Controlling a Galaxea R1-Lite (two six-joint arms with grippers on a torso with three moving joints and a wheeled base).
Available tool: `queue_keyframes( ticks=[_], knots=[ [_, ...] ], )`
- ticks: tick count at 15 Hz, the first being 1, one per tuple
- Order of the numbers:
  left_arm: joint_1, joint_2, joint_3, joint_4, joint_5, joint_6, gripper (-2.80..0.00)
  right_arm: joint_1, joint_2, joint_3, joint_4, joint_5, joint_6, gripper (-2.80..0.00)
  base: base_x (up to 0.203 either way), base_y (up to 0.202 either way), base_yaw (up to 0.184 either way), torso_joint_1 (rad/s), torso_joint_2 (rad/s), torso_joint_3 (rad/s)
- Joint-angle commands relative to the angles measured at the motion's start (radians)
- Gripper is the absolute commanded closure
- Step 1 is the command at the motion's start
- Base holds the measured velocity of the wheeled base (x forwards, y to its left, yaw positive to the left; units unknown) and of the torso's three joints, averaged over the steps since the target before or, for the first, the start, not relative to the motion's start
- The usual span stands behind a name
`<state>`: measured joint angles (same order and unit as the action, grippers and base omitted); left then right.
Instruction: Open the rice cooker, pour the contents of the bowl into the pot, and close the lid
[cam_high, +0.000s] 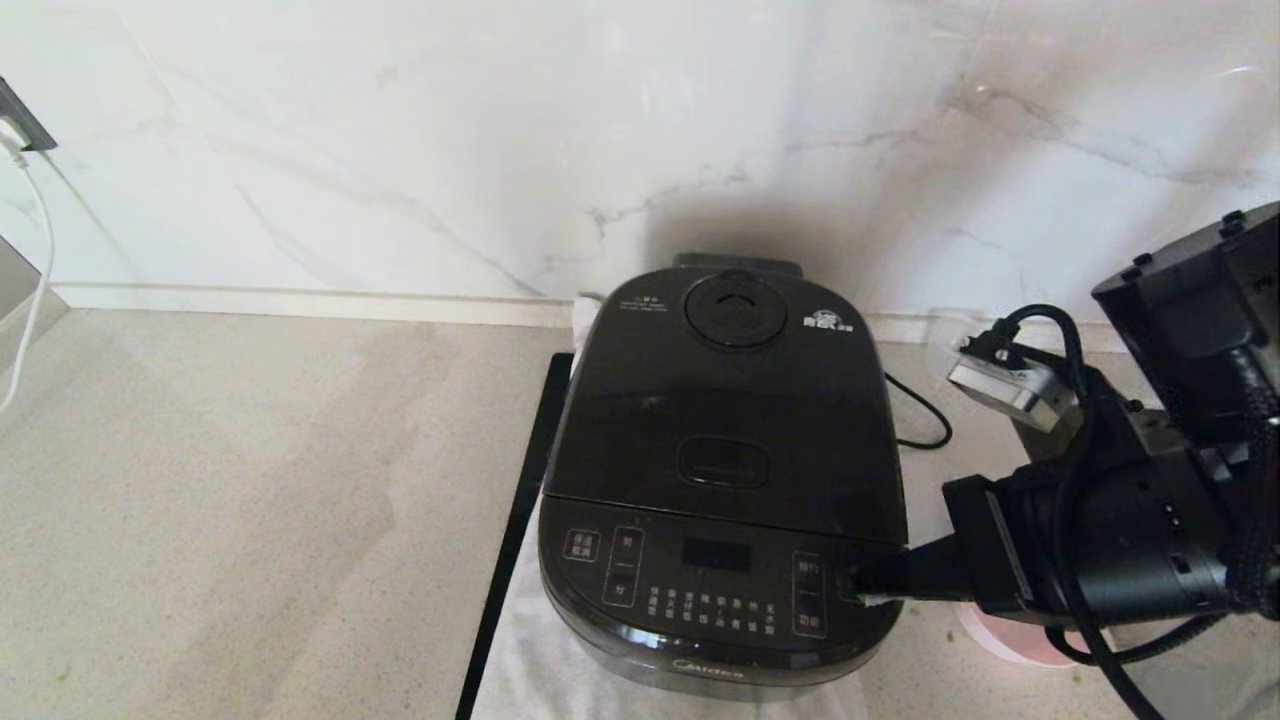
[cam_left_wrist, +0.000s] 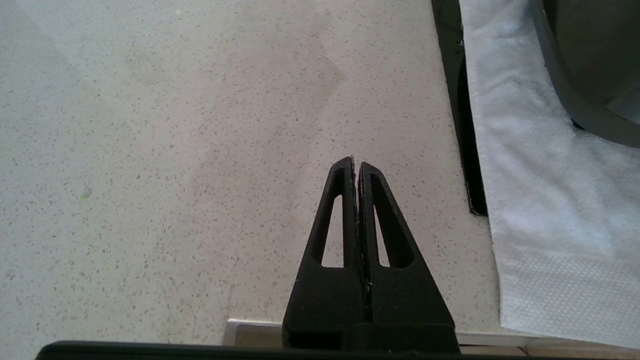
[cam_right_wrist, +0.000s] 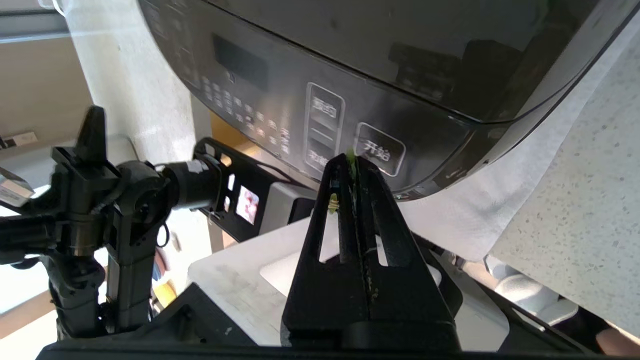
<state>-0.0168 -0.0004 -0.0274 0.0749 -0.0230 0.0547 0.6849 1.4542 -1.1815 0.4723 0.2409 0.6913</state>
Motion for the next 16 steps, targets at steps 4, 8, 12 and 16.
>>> queue_keyframes(
  ticks=[4,8,12,16],
  knots=[
    [0.000,-0.001,0.000,0.000,0.000,0.001,0.00,0.002,0.015,0.013,0.002,0.003,0.004,0.00,0.000,0.000,0.000,0.000,0.00,0.000],
    [0.000,-0.001,0.000,0.000,0.000,0.001,0.00,0.002,0.012,0.014,0.003,0.004,0.004,0.00,0.000,0.000,0.000,0.000,0.00,0.000],
    [0.000,0.000,0.000,0.000,0.000,0.001,0.00,0.001,0.012,0.025,0.002,0.023,0.004,0.00,0.000,0.000,0.000,0.000,0.00,0.000],
    [0.000,-0.001,0.000,0.000,0.000,0.001,0.00,0.001,0.012,0.025,0.002,0.023,0.005,0.00,0.000,0.000,0.000,0.000,0.00,0.000]
  ],
)
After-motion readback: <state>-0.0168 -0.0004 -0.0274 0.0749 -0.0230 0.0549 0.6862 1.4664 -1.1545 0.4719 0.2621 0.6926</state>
